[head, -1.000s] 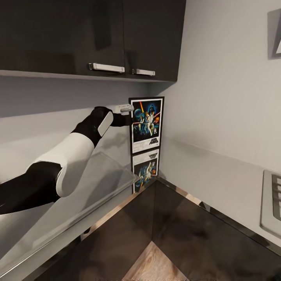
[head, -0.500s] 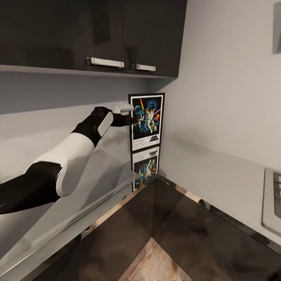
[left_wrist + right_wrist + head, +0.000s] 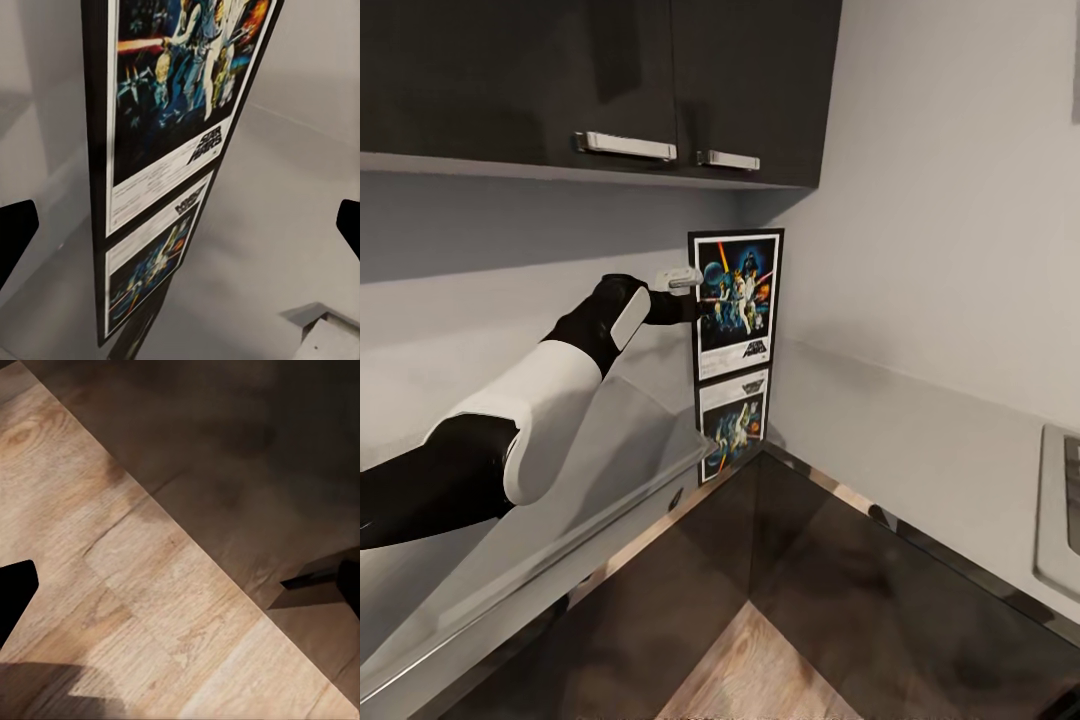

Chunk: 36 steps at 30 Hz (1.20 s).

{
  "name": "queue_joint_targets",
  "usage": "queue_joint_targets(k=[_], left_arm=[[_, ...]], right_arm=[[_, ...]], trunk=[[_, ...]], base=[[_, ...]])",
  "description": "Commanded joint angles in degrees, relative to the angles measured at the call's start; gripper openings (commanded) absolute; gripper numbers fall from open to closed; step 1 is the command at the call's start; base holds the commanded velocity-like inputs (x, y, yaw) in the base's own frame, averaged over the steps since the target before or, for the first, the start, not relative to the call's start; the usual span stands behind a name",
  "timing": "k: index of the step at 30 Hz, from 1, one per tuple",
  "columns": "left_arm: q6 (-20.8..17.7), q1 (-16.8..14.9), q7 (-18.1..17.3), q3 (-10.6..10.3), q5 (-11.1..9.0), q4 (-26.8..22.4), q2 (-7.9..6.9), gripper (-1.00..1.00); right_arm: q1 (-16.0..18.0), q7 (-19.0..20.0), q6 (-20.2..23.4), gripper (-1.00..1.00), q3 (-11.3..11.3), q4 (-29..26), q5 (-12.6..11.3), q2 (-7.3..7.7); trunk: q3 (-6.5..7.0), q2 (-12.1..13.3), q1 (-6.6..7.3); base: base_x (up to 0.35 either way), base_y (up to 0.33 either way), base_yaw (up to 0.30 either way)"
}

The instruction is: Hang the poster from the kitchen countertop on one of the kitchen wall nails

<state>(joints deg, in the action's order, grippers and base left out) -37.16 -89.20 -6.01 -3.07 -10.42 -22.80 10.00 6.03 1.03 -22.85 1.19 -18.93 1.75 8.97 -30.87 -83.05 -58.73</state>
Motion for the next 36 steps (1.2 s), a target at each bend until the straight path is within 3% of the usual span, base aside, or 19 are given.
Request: queue_joint_targets(k=[1,17,23,36], left_arm=[[-0.26,-0.03,0.12,-0.09,-0.32,-0.03,0.00,1.00],[0.22,-0.02,0.73,-0.26,0.00,-0.66,0.00,1.00],[5.51,-0.01,0.70,-0.13,0.01,-0.27,0.00,1.00],[5.91,-0.01,0.67,-0.48,0.07,-2.16,0.00,1.00]], right_arm=[[0.01,0.11,-0.18,1.00,0.13,0.03,0.18,0.00],[0.03,0.11,-0.18,1.00,0.13,0.04,0.18,0.00],[0.03,0.11,-0.18,1.00,0.13,0.03,0.18,0.00],[0.03,0.11,-0.18,1.00,0.13,0.03,0.18,0.00]], trunk=[[-0.15,-0.03,0.00],[-1.64,-0.03,0.00],[-2.19,-0.03,0.00],[-3.40,-0.03,0.00]], base=[[0.000,0.000,0.000],[0.000,0.000,0.000],[0.000,0.000,0.000],[0.000,0.000,0.000]])
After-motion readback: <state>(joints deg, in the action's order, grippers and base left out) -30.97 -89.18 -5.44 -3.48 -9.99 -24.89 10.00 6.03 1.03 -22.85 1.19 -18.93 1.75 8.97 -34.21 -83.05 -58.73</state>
